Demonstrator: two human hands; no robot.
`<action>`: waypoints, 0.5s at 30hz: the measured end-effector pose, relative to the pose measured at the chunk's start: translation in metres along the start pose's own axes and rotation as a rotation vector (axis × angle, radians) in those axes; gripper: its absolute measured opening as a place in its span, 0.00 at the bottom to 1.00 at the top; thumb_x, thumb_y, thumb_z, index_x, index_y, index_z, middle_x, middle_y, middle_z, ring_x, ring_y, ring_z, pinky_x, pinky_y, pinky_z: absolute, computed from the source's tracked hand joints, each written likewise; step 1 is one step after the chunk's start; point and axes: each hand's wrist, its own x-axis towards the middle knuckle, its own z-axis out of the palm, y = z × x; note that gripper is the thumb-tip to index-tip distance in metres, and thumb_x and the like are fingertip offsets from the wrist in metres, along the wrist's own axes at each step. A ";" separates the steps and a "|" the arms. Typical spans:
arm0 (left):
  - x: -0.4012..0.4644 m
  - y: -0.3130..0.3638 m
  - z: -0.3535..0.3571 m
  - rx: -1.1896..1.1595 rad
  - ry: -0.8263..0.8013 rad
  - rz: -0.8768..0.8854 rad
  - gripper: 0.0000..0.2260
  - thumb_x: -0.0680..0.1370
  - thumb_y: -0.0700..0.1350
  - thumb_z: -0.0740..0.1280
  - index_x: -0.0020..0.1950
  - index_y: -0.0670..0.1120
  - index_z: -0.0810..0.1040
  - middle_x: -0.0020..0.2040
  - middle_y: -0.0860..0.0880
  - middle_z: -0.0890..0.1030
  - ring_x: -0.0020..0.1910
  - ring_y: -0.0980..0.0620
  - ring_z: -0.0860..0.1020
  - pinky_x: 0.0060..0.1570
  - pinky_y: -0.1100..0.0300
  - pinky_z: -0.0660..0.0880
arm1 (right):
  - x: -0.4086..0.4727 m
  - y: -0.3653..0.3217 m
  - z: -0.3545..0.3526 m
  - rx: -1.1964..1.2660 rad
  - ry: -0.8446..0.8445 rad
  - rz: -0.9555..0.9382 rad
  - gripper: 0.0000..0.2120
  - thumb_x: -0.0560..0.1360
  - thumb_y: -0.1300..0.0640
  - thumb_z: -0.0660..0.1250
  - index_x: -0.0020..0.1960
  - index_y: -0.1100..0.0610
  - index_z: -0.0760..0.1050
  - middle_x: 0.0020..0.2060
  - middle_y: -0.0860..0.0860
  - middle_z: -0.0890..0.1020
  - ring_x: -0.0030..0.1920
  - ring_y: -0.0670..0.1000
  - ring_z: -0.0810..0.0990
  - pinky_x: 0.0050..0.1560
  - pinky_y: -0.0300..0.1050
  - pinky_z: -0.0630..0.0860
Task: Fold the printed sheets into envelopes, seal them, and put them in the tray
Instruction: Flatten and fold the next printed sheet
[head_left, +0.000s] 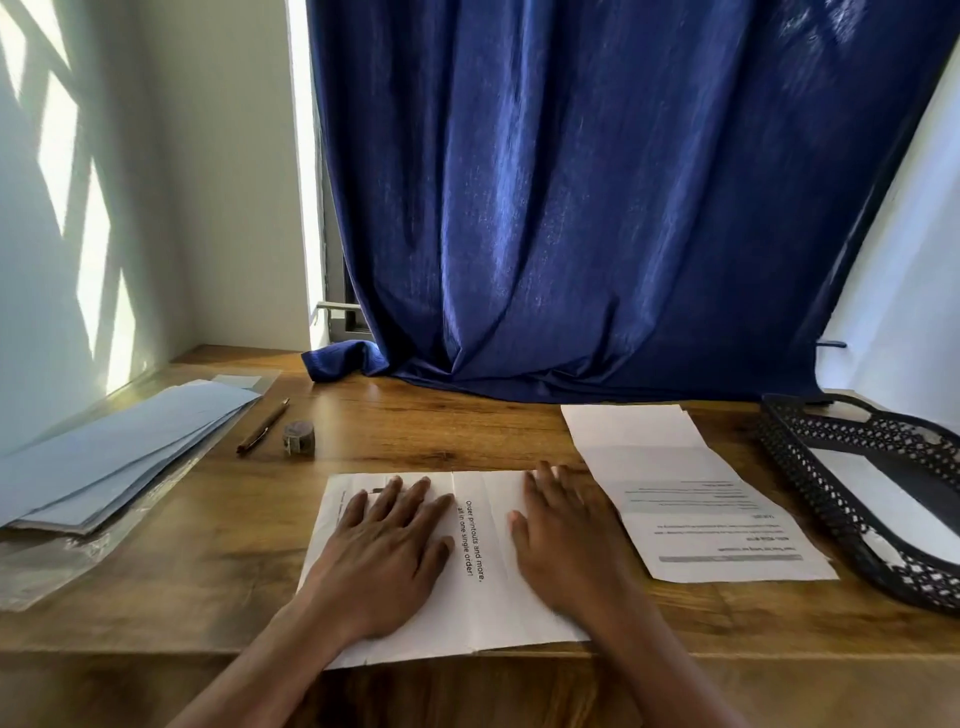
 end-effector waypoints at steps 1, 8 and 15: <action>0.000 0.000 0.000 0.005 0.008 -0.001 0.28 0.84 0.64 0.41 0.84 0.60 0.42 0.84 0.56 0.40 0.82 0.53 0.36 0.80 0.49 0.36 | -0.007 -0.011 0.001 0.041 0.008 -0.068 0.31 0.83 0.41 0.41 0.83 0.50 0.46 0.83 0.50 0.47 0.82 0.51 0.42 0.78 0.51 0.38; 0.002 -0.004 0.003 -0.009 0.003 -0.001 0.26 0.85 0.63 0.41 0.83 0.63 0.40 0.83 0.58 0.39 0.81 0.56 0.34 0.78 0.53 0.33 | -0.028 -0.024 0.010 0.139 -0.171 -0.193 0.33 0.82 0.32 0.40 0.82 0.42 0.39 0.82 0.41 0.41 0.80 0.43 0.37 0.73 0.44 0.32; 0.004 -0.006 0.003 0.000 -0.024 0.004 0.26 0.84 0.63 0.41 0.83 0.63 0.40 0.83 0.58 0.38 0.80 0.56 0.33 0.78 0.53 0.32 | -0.029 0.024 0.001 0.066 -0.187 -0.063 0.33 0.82 0.33 0.39 0.82 0.43 0.37 0.82 0.42 0.39 0.80 0.44 0.35 0.75 0.47 0.34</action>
